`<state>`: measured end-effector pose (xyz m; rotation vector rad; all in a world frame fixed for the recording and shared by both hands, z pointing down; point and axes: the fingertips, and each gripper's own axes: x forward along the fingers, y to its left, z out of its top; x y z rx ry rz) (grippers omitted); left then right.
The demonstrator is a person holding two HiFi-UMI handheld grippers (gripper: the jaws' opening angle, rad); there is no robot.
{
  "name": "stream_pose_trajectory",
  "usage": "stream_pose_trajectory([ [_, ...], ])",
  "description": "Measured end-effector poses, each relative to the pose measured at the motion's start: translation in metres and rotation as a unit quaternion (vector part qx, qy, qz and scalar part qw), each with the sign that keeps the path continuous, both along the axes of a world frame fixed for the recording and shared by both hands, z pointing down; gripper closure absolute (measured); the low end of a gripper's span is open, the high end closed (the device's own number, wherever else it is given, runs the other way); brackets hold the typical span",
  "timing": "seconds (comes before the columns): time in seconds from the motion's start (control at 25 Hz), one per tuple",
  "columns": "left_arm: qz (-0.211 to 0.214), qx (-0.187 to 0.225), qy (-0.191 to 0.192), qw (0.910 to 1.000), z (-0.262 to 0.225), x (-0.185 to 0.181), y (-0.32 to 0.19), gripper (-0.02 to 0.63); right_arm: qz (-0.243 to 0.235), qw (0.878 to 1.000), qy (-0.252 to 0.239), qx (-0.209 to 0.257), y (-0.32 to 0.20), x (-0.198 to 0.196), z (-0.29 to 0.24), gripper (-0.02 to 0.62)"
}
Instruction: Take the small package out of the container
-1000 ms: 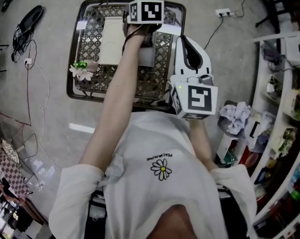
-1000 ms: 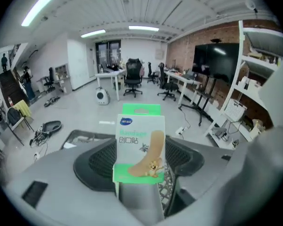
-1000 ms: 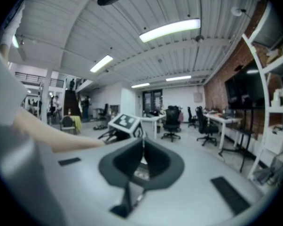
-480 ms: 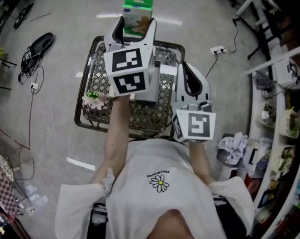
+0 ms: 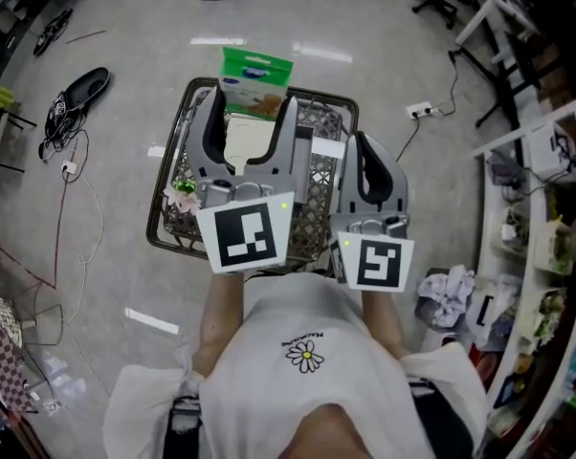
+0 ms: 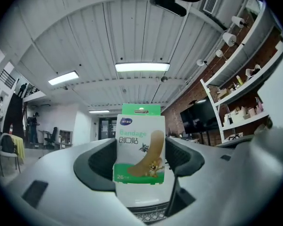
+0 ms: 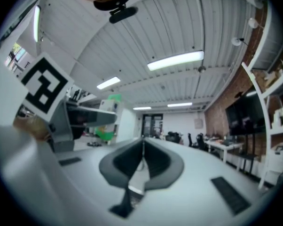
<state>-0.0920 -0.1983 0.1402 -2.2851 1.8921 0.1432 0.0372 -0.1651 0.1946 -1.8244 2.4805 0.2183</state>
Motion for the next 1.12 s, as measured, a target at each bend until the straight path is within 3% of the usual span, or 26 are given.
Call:
stream_pose_trajectory([
  [0.36, -0.010, -0.010, -0.005, 0.9999, 0.031, -0.008, 0.010, 0.272, 0.007, 1.000, 0.013, 0.000, 0.003, -0.001, 0.003, 0.565],
  [1.12, -0.021, -0.011, -0.007, 0.9997, 0.031, -0.011, 0.011, 0.272, 0.007, 1.000, 0.011, -0.001, 0.006, 0.005, 0.005, 0.565],
])
